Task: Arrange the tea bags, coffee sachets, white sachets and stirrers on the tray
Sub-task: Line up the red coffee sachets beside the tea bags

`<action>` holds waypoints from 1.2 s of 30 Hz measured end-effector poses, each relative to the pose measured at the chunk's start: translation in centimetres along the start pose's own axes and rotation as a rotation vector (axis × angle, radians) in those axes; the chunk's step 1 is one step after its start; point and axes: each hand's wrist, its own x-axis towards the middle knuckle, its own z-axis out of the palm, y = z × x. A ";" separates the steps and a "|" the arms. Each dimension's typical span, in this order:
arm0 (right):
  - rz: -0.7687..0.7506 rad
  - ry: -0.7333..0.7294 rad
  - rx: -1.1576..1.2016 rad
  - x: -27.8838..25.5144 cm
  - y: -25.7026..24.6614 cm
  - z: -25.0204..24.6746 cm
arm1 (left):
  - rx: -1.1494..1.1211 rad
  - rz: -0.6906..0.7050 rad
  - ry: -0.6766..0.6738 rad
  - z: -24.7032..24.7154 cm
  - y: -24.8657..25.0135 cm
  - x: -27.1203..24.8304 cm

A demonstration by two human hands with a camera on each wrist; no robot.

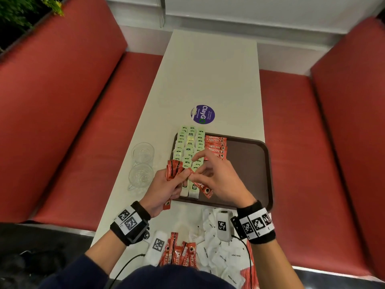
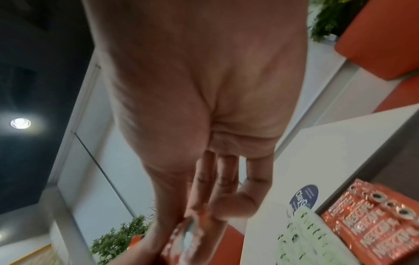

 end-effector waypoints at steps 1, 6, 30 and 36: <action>0.021 0.019 0.000 -0.1 0.1 -0.1 | 0.002 0.007 0.019 0.0 0.0 0.1; 0.060 0.102 -0.014 -1.2 1.5 -0.5 | -0.047 0.019 0.113 -0.1 -0.3 0.5; -0.168 0.379 -0.628 -3.7 5.5 0.7 | -0.058 -0.058 0.120 1.8 -2.6 2.0; -0.007 0.348 -0.473 -1.6 7.9 -0.9 | -0.020 -0.070 0.144 1.3 -2.8 2.0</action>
